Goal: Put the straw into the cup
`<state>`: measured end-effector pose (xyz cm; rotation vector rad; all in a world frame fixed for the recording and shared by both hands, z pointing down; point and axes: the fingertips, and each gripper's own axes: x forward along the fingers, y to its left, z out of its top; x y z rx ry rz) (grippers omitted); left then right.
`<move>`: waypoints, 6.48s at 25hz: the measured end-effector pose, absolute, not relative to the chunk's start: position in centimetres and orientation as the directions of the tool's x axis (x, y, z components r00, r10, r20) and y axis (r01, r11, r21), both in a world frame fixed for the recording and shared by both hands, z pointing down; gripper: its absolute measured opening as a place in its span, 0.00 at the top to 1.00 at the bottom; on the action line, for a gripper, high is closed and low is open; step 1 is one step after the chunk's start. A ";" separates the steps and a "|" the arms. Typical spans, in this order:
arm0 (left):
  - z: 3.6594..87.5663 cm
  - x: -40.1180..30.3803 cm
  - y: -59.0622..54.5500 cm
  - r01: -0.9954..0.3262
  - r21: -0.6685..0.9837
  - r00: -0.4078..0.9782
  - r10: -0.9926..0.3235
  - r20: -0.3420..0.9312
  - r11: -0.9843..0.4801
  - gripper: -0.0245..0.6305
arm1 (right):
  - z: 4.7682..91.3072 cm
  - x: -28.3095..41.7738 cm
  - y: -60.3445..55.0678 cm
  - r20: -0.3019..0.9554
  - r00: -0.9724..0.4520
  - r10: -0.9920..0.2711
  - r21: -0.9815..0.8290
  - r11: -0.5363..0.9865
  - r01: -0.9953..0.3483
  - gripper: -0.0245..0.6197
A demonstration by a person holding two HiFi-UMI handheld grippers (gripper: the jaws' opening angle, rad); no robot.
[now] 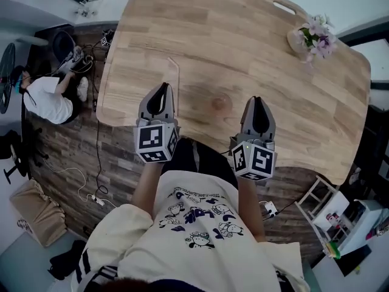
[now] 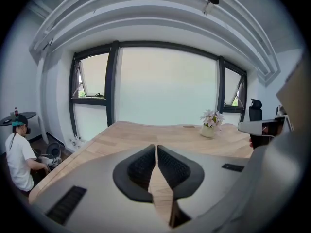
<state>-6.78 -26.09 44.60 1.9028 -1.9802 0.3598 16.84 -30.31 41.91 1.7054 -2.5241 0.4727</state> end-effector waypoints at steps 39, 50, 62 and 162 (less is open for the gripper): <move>58.7 -8.0 -28.3 -0.969 0.228 0.156 -0.481 0.863 0.095 0.81 | 46.4 16.7 -34.8 0.357 -0.310 -0.881 -0.228 0.239 -0.944 0.95; 61.1 -8.7 -29.7 -0.977 0.195 0.143 -0.406 0.903 0.089 0.81 | 47.5 16.4 -35.1 0.400 -0.279 -0.873 -0.230 0.199 -0.952 0.95; 62.2 -8.4 -29.9 -0.983 0.171 0.136 -0.358 0.924 0.068 0.81 | 48.4 16.5 -35.5 0.419 -0.271 -0.867 -0.243 0.180 -0.953 0.95; 35.4 7.5 -30.4 -0.842 0.228 0.503 -0.864 0.004 -0.489 0.87 | 38.5 21.0 -25.6 0.120 -0.206 -0.971 -0.278 0.166 -0.946 0.95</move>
